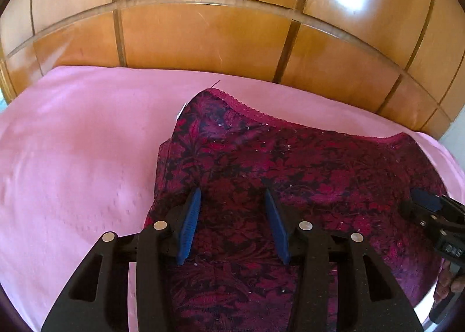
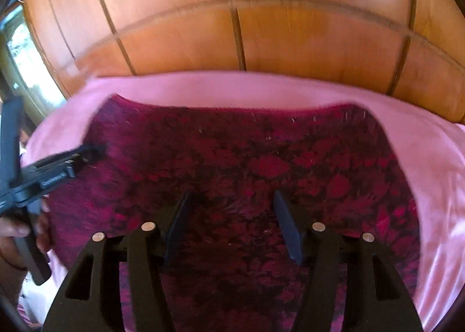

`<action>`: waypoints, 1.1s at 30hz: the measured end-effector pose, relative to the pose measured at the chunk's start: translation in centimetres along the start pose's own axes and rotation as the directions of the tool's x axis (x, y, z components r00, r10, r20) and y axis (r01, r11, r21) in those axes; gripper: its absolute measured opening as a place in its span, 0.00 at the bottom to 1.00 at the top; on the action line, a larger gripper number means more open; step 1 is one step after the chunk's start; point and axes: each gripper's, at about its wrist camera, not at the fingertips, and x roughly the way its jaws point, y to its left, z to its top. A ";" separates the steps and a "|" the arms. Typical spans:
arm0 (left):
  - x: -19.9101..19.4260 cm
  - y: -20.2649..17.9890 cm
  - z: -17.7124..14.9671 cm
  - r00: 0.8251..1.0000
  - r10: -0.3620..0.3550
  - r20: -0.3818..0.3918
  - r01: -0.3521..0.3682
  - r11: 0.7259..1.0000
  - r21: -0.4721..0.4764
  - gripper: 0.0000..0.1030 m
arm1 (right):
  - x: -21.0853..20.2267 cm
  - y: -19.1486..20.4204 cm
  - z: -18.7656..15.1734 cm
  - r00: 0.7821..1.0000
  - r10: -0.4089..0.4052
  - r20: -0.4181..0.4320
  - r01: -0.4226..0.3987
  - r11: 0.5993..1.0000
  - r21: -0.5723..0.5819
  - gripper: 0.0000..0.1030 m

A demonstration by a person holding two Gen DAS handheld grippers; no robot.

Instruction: Fold small clothes

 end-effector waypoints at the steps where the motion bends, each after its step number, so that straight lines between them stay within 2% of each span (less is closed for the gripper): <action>1: -0.2 -0.1 0.1 1.000 0.003 -0.001 -0.003 1.000 -0.005 0.44 | 0.6 -0.4 0.3 1.000 0.002 -0.003 -0.002 1.000 0.015 0.55; 5: -2.7 0.1 -0.3 1.000 -0.015 0.019 0.016 0.998 -0.057 0.44 | 0.4 -1.5 0.9 1.000 0.024 0.005 -0.024 0.998 0.059 0.56; 7: -3.9 -0.2 -1.0 0.999 -0.003 0.038 0.005 0.999 -0.045 0.52 | -0.8 -1.6 0.6 0.999 0.034 0.024 -0.036 0.998 0.061 0.58; 10: -5.9 0.2 -2.4 0.996 0.021 0.083 -0.016 0.999 -0.052 0.54 | -3.8 -2.4 -1.0 0.997 0.030 0.069 -0.035 0.997 0.071 0.66; 15: -8.3 0.8 -4.8 0.991 0.056 0.123 -0.049 0.997 -0.060 0.60 | -8.9 -4.9 -4.5 0.988 -0.034 0.150 0.016 0.993 0.118 0.69; 20: -9.5 1.1 -6.5 0.990 0.068 0.126 -0.061 0.996 -0.062 0.60 | -12.0 -8.7 -8.3 0.984 -0.096 0.152 0.061 0.974 0.216 0.70; 24: -9.7 1.4 -7.4 0.990 0.076 0.117 -0.069 0.995 -0.067 0.60 | -12.3 -10.7 -10.8 0.990 -0.079 0.120 0.040 0.953 0.299 0.70; 27: -9.8 1.9 -8.3 0.990 0.089 0.108 -0.081 0.994 -0.077 0.60 | -11.9 -10.7 -12.0 0.992 -0.046 0.117 0.003 0.940 0.340 0.69; 33: -9.9 3.3 -9.4 0.991 0.101 0.087 -0.092 0.991 -0.101 0.60 | -10.9 -10.2 -12.2 0.994 0.001 0.113 -0.041 0.936 0.349 0.63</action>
